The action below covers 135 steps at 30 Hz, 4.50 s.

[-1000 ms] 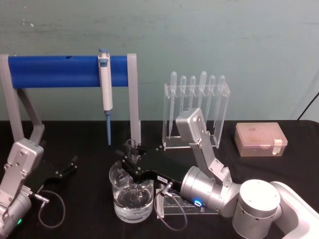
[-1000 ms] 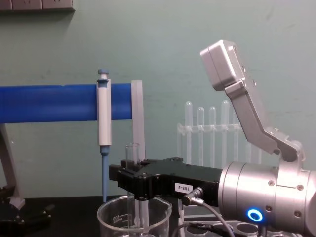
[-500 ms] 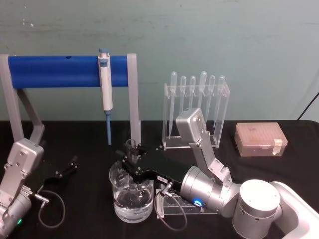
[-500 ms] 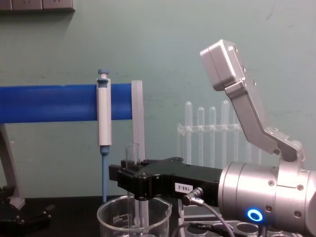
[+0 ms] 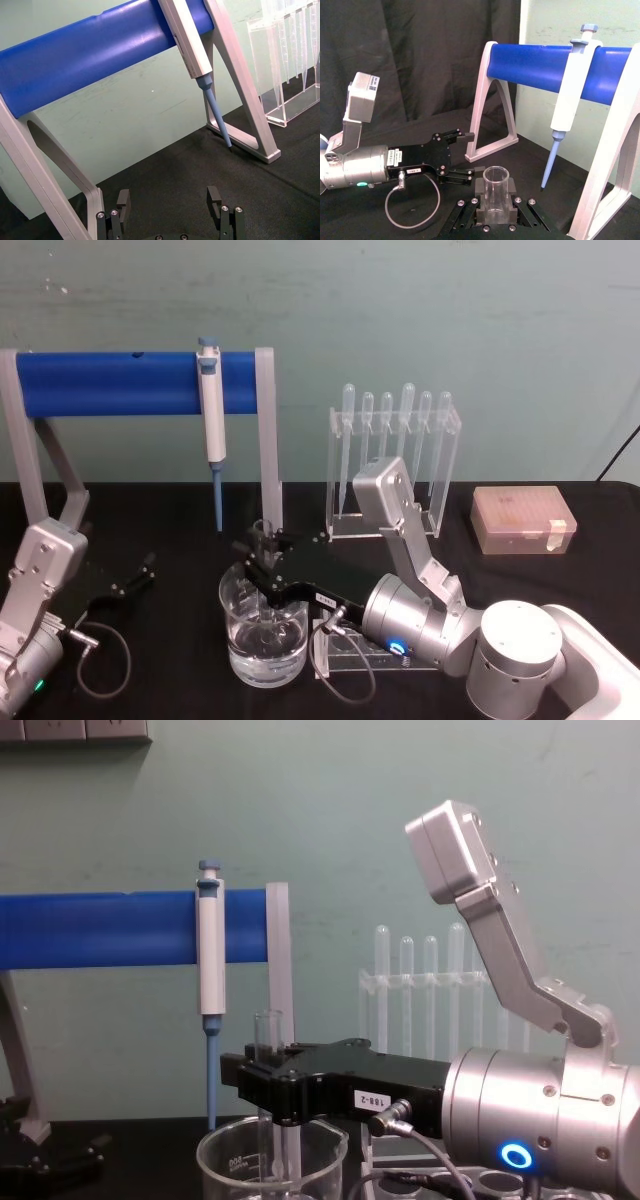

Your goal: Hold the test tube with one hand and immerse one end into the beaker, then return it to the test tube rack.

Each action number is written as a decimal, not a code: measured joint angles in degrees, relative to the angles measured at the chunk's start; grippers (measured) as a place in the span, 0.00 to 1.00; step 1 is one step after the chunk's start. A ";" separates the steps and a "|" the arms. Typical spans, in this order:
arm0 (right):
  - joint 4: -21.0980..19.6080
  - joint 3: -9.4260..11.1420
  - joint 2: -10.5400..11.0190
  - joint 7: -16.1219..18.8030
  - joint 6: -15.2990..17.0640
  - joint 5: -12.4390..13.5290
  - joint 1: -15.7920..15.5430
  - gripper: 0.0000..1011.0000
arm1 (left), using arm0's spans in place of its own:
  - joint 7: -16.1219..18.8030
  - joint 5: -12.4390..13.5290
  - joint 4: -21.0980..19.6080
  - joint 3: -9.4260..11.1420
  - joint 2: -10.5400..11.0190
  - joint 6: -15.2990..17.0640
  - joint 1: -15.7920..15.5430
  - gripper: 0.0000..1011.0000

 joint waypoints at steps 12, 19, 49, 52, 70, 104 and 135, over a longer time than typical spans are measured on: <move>0.00 0.00 0.00 0.00 0.00 0.00 0.00 0.22 | 0.00 0.00 0.00 0.00 0.00 0.00 0.00 0.99; 0.00 0.00 0.00 0.00 0.00 0.00 0.00 0.22 | 0.00 0.00 0.00 0.00 0.00 0.00 0.00 0.99; 0.00 0.00 0.00 0.00 0.00 0.00 0.00 0.22 | 0.00 0.01 0.00 0.00 0.00 0.00 0.00 0.99; 0.00 0.00 0.00 0.00 0.00 0.00 0.00 0.22 | 0.00 0.00 0.00 0.00 0.00 0.00 0.00 0.99; 0.00 0.00 0.00 0.00 0.00 0.00 0.00 0.22 | 0.00 0.00 0.00 0.00 0.00 0.00 0.00 0.99; -0.17 0.00 0.05 0.04 0.00 0.00 -0.03 0.22 | 0.00 0.00 0.00 0.00 0.00 0.00 0.00 0.99; -10.97 1.47 2.32 -0.68 5.34 2.65 3.44 0.22 | 0.00 0.00 0.00 0.00 0.00 0.00 0.00 0.99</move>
